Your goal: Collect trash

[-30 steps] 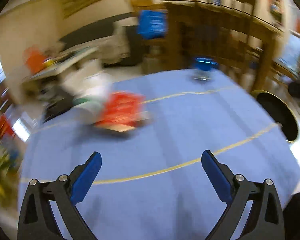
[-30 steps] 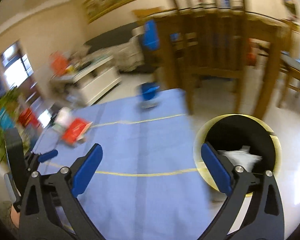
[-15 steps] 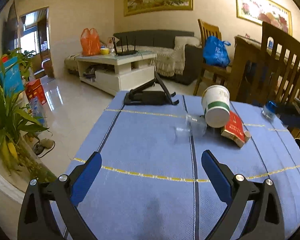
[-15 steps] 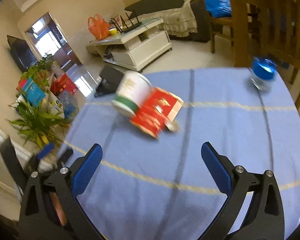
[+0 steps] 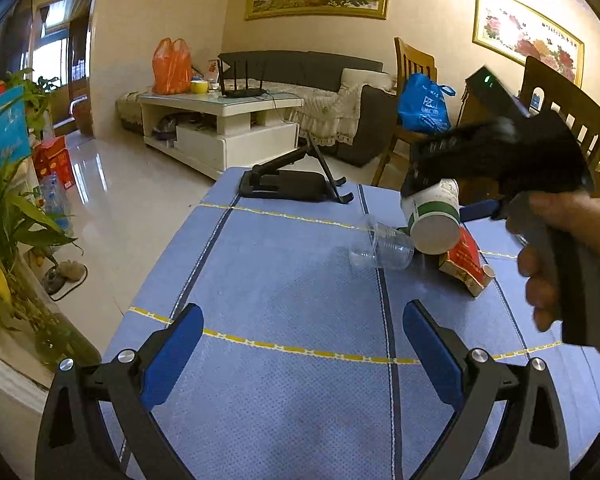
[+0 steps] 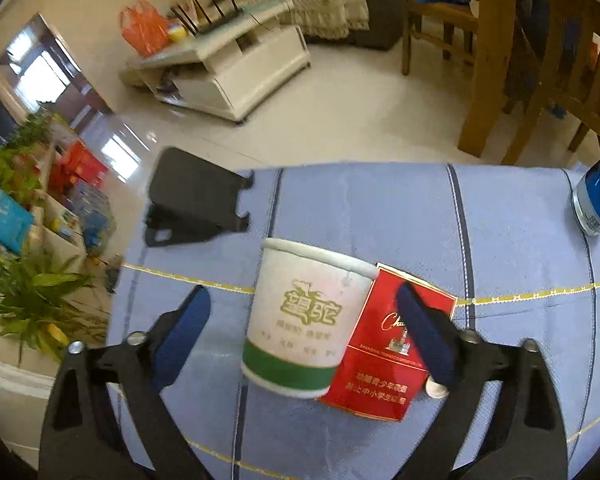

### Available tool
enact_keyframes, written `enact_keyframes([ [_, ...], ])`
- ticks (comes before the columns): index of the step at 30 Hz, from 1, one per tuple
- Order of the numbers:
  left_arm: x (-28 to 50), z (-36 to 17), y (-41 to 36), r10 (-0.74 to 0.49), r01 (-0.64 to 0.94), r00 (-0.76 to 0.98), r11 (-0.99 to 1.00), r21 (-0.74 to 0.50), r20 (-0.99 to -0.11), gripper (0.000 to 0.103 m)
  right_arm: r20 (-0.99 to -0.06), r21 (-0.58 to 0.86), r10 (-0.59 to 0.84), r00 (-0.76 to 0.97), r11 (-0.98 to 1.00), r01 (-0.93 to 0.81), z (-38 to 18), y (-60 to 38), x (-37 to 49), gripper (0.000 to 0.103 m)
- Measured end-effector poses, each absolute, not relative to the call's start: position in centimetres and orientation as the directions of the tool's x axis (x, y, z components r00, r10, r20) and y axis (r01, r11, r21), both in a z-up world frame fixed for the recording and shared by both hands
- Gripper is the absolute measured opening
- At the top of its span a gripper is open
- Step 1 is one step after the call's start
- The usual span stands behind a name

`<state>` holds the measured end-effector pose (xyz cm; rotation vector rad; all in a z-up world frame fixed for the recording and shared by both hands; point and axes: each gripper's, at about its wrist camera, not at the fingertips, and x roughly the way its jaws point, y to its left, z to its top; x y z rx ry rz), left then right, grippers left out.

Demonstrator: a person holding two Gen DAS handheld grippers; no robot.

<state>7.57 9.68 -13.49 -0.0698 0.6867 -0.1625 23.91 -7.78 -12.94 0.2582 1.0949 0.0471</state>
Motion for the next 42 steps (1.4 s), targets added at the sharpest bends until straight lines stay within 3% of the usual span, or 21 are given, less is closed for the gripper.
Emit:
enact_keyframes([
  [2, 7.6, -13.5, 10.0, -0.181, 0.125, 0.759, 0.983, -0.133, -0.626, 0.097, -0.876, 0.248, 0.186, 0.444, 0.965, 0.086, -13.7, -7.7, 24.0, 0.062],
  [4, 7.7, -13.6, 10.2, -0.179, 0.12, 0.759, 0.983, -0.136, -0.626, 0.097, -0.871, 0.248, 0.193, 0.451, 0.967, 0.066, -13.6, -8.0, 23.3, 0.059],
  [11, 7.8, -13.6, 10.1, -0.175, 0.119, 0.759, 0.984, -0.13, -0.627, 0.097, -0.813, 0.414, 0.379, 0.442, 0.91, -0.017, -10.9, -11.6, 16.6, 0.057],
  [16, 7.7, -13.9, 8.9, -0.195, 0.154, 0.752, 0.981, -0.12, -0.629, 0.097, -0.899, 0.35, 0.357, 0.253, 0.934, -0.075, -11.2, -15.9, 9.5, 0.057],
  [18, 7.5, -14.1, 8.0, -0.218, 0.185, 0.743, 0.975, -0.119, -0.633, 0.097, -0.887, 0.352, 0.35, 0.302, 0.935, -0.05, -9.6, -18.8, 7.3, 0.058],
  [21, 7.6, -14.7, 6.8, -0.275, 0.243, 0.71, 0.96, -0.141, -0.649, 0.097, -0.795, 0.439, 0.372, 0.479, 0.898, 0.032, -6.3, -24.4, 4.2, 0.058],
  [25, 8.0, -15.2, 6.2, -0.317, 0.278, 0.67, 0.946, -0.169, -0.671, 0.097, -0.86, 0.441, 0.405, 0.31, 0.896, 0.053, -11.7, -25.1, 1.9, 0.058],
  [28, 9.3, -14.4, 5.8, -0.348, 0.305, 0.659, 0.934, -0.186, -0.667, 0.097, -0.781, 0.56, 0.493, 0.384, 0.825, 0.081, -11.9, -27.6, -0.4, 0.058],
  [30, 11.2, -13.8, 5.1, -0.329, 0.295, 0.662, 0.94, -0.17, -0.673, 0.097, -0.752, 0.585, 0.5, 0.43, 0.807, 0.084, -11.7, -28.7, -1.5, 0.058],
  [33, 14.7, -13.2, 3.8, -0.293, 0.27, 0.66, 0.952, -0.146, -0.691, 0.097, -0.779, 0.509, 0.429, 0.457, 0.859, 0.06, -10.7, -28.9, -2.3, 0.058],
  [39, 19.1, -14.2, 0.4, -0.183, 0.222, 0.649, 0.974, -0.047, -0.739, 0.097, -0.638, 0.727, 0.596, 0.487, 0.674, 0.129, -12.1, -32.0, -2.1, 0.058],
  [42, 19.5, -14.8, -0.7, -0.166, 0.22, 0.633, 0.975, -0.03, -0.757, 0.097, -0.659, 0.672, 0.524, 0.539, 0.732, 0.11, -10.9, -32.1, -2.1, 0.058],
])
